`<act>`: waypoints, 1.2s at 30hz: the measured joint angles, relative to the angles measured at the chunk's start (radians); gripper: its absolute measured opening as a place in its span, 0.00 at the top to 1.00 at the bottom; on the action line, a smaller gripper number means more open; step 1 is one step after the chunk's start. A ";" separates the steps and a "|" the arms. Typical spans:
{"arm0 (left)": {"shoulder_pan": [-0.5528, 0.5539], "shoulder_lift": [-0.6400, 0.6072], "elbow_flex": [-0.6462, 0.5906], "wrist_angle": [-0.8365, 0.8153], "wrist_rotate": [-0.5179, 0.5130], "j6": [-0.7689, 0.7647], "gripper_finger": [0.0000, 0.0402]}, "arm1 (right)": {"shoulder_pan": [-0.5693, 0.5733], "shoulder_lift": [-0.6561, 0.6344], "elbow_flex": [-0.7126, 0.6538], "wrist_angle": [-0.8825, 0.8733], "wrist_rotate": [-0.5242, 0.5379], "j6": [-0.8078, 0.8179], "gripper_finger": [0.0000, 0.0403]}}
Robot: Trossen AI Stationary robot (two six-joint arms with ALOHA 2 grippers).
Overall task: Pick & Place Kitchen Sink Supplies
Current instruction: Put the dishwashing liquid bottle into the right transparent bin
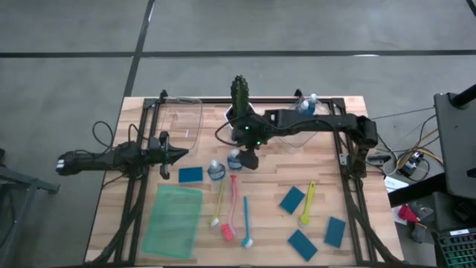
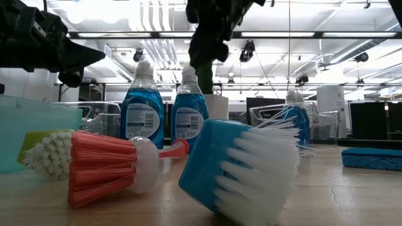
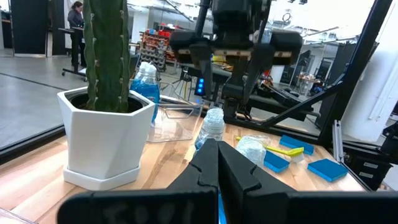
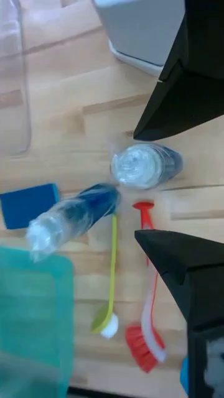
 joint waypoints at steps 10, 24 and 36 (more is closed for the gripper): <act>0.000 0.000 0.000 0.000 0.000 0.000 1.00 | 0.000 0.042 0.000 0.062 0.017 -0.058 0.38; 0.000 0.002 0.000 -0.001 0.000 0.000 1.00 | 0.001 0.090 0.000 0.050 0.017 -0.066 0.43; 0.000 0.002 0.000 -0.001 0.000 0.000 1.00 | 0.000 0.090 -0.002 0.036 0.016 -0.069 0.54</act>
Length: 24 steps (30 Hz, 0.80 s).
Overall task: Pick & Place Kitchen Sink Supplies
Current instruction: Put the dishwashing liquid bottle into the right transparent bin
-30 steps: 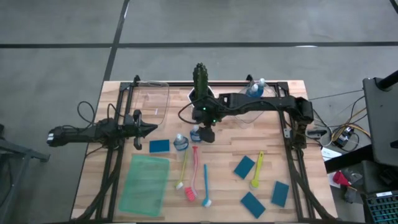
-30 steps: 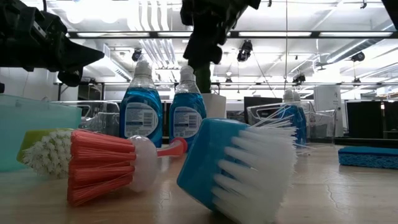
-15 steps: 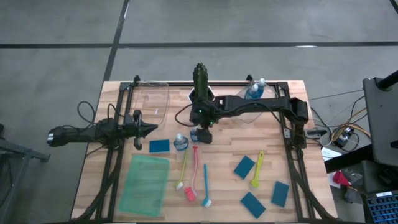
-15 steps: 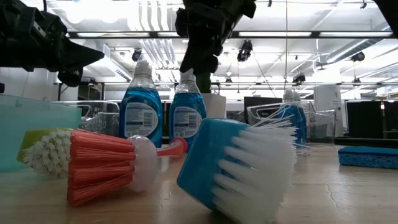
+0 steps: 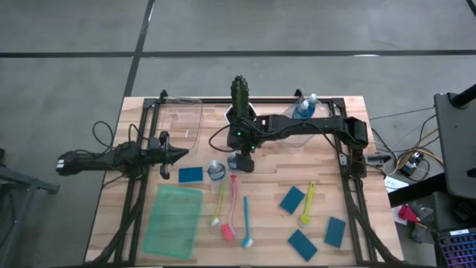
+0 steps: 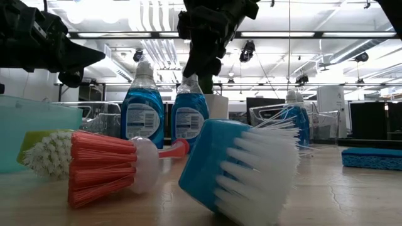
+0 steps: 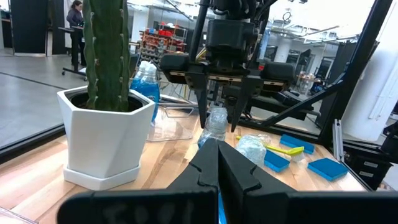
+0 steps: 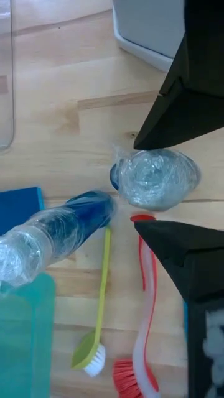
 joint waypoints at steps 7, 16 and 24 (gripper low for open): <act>0.001 0.000 0.000 0.000 0.000 0.000 1.00 | 0.000 0.000 0.000 0.001 0.003 0.027 0.66; 0.001 0.000 0.000 0.000 0.000 0.000 1.00 | 0.001 -0.023 -0.002 -0.010 0.004 0.108 0.66; 0.000 0.000 0.000 0.000 0.000 0.000 1.00 | 0.001 -0.087 0.048 -0.133 0.005 0.169 0.67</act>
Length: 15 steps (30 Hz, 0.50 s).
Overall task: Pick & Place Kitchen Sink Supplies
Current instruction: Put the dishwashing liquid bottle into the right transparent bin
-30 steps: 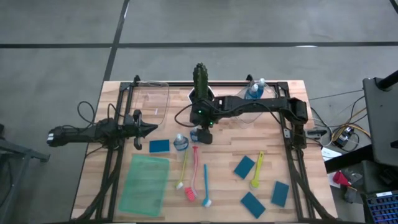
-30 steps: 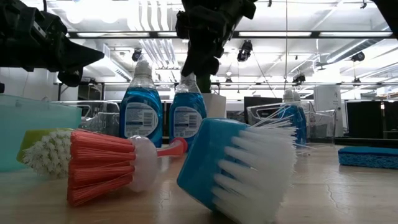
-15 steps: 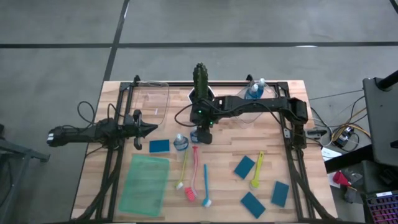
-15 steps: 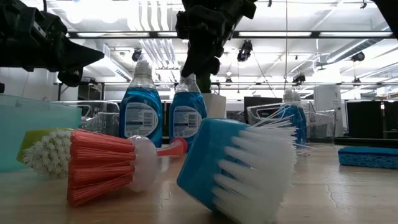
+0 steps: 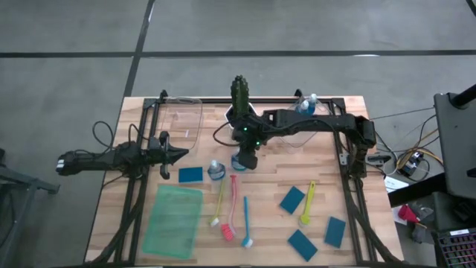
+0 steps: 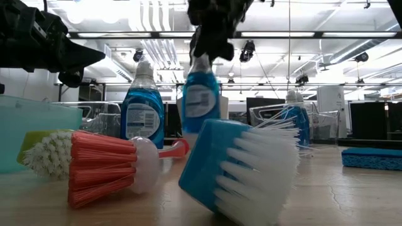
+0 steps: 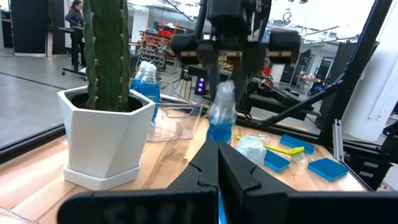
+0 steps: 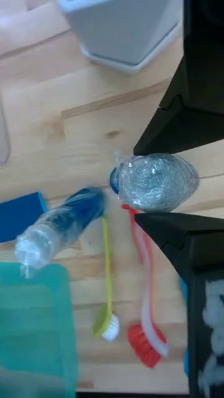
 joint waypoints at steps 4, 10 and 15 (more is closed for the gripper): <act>0.000 0.000 0.000 0.000 0.000 0.000 1.00 | 0.002 -0.023 0.068 -0.117 0.000 0.019 0.67; -0.001 0.000 0.000 0.000 0.000 0.000 1.00 | 0.002 -0.040 0.209 -0.339 0.025 0.067 0.67; -0.001 0.000 0.000 0.000 0.000 0.000 1.00 | -0.001 -0.051 0.354 -0.530 0.091 0.095 0.67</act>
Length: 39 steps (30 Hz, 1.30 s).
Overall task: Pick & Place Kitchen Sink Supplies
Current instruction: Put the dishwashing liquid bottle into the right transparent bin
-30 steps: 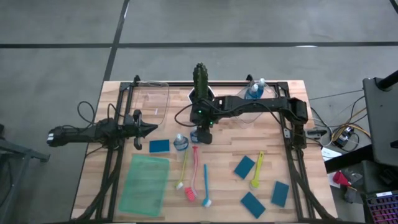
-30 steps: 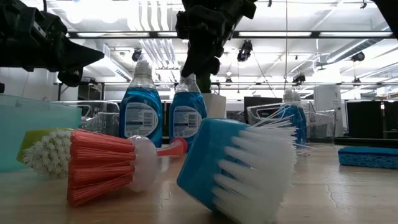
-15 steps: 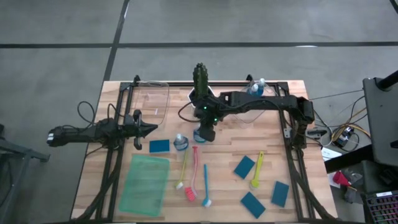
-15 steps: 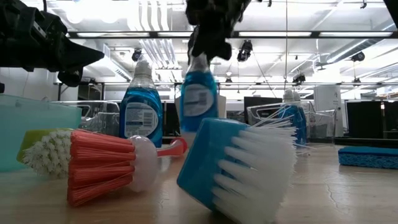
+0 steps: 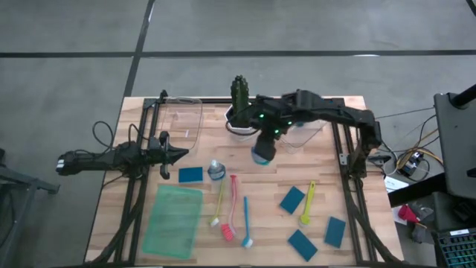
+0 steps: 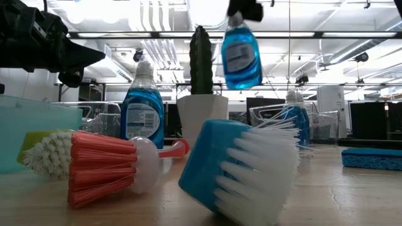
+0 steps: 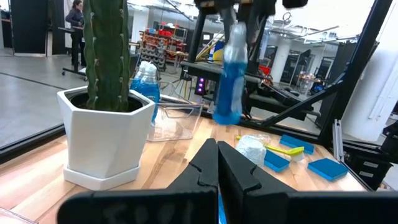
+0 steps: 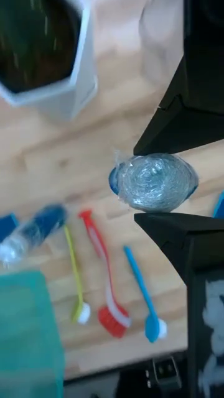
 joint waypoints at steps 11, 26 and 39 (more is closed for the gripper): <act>0.000 0.000 0.000 0.000 0.000 0.000 1.00 | -0.095 -0.147 0.071 -0.130 0.256 0.052 0.67; 0.001 0.000 0.000 0.000 0.000 0.000 1.00 | -0.364 -0.250 -0.167 -0.022 0.247 -0.032 0.67; 0.001 0.000 0.000 0.000 0.000 0.000 1.00 | -0.448 -0.327 -0.526 0.217 0.146 -0.085 0.67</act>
